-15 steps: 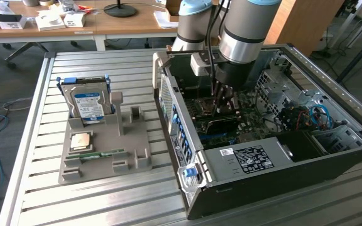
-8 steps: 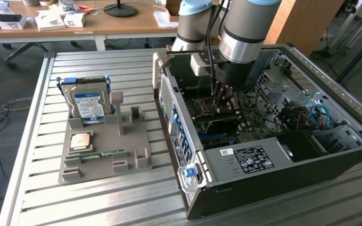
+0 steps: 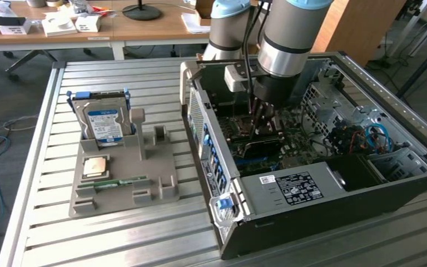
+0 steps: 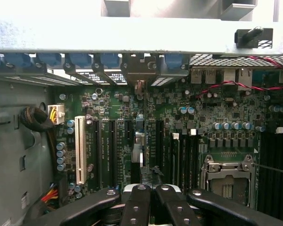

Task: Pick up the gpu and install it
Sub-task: 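Press down on the gpu until it lock into place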

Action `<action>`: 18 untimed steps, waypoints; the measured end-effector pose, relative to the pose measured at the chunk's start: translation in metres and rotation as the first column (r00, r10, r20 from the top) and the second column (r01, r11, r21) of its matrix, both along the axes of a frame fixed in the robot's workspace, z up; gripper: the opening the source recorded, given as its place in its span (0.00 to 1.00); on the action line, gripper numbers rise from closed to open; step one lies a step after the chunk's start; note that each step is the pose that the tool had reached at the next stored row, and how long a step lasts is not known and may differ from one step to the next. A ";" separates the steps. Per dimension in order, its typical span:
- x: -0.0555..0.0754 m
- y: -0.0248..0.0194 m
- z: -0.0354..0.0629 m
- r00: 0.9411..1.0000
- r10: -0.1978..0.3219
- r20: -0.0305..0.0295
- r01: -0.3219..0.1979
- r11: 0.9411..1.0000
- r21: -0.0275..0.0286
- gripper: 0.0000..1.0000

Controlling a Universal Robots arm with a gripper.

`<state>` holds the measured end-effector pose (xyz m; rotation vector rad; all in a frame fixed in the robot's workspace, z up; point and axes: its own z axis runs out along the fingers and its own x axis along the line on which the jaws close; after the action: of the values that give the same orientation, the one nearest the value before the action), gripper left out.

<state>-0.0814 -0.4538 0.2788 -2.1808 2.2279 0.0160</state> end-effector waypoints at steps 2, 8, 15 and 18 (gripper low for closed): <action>0.000 0.0000 -0.0001 1.000 0.000 0.000 0.000 1.000 0.000 0.11; -0.001 0.0001 -0.0018 1.000 0.000 0.000 0.000 1.000 0.001 0.11; -0.001 0.0000 -0.0028 1.000 0.000 0.000 0.000 1.000 0.000 0.11; -0.001 0.0001 -0.0036 1.000 0.000 0.000 0.000 1.000 0.000 0.11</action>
<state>-0.0824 -0.4537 0.2752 -2.1805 2.2277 0.0162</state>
